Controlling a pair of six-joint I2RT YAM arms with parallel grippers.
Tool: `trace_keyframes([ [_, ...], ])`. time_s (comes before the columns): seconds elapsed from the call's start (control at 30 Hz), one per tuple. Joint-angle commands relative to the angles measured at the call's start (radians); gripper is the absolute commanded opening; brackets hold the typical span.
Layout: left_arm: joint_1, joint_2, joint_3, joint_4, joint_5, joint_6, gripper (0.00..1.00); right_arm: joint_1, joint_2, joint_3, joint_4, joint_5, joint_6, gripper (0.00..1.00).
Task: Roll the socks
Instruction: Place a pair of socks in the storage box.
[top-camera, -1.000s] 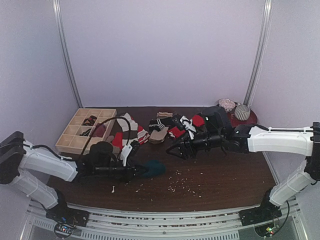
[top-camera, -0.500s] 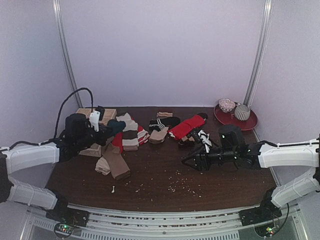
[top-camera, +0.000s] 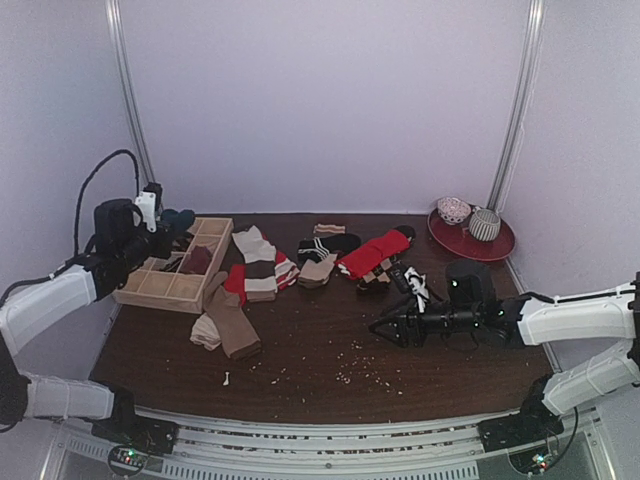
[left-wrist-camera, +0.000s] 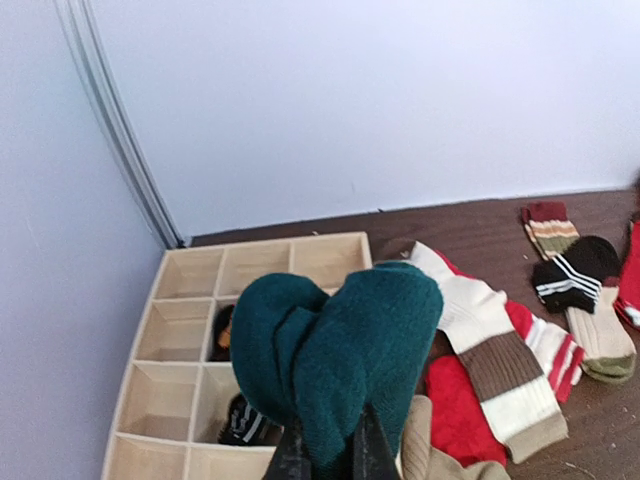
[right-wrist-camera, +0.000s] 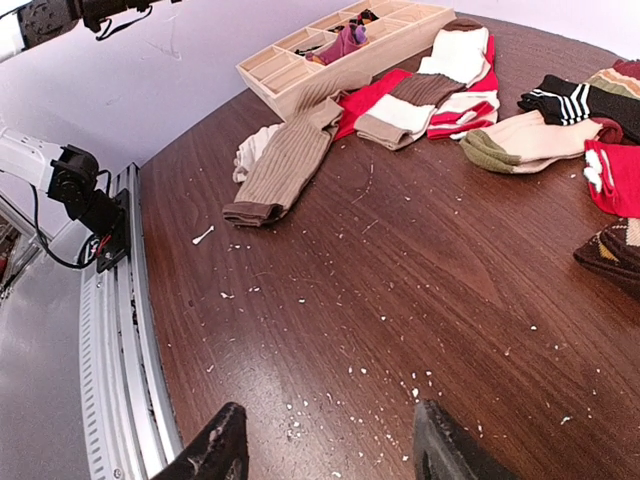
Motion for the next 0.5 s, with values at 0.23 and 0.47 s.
trace_keyframes([
  [0.23,0.283,0.279,0.225,0.101,0.141,0.103,0.0,-0.013,0.063,-0.022,0.126,-0.098,0.032,0.56],
  [0.47,0.379,0.505,0.361,0.089,0.244,0.188,0.0,-0.015,0.085,-0.018,0.143,-0.11,0.038,0.56],
])
